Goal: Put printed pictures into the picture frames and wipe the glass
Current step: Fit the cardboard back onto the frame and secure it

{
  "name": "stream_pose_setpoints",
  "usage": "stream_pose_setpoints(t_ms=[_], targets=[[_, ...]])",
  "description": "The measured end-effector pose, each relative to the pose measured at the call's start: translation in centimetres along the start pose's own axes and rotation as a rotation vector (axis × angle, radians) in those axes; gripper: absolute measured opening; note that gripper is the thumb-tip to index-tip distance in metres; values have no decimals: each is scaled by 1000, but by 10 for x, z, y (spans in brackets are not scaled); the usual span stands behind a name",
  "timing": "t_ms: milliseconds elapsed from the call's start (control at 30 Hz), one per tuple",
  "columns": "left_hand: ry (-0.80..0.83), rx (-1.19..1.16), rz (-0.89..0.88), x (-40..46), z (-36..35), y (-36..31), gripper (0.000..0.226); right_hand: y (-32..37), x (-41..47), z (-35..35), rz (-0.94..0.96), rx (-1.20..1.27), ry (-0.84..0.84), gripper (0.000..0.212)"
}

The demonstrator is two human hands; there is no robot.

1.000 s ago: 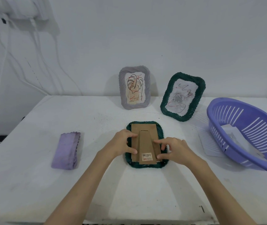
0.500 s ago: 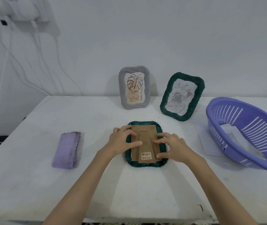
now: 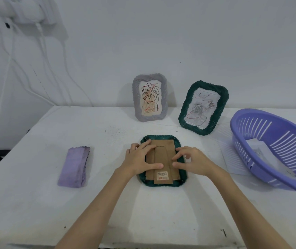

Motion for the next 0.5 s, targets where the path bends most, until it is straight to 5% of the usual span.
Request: stream_pose_setpoints(t_ms=[100, 267, 500], targets=[[-3, -4, 0, 0, 0, 0, 79, 3, 22, 10, -18, 12, -243, 26], [-16, -9, -2, -1, -2, -1, 79, -2, 53, 4, -92, -125, -125, 48], [-24, -20, 0, -2, -4, -1, 78, -7, 59, 4, -32, -120, -183, 37]])
Point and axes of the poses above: each hand's wrist, its own x-axis towards the middle knuckle, its own z-axis out of the back of the hand, y = z × x, the point moved 2 cm from there along x, towards the middle knuckle, and after that the axes turned 2 degrees about -y, right-handed, at the moved point
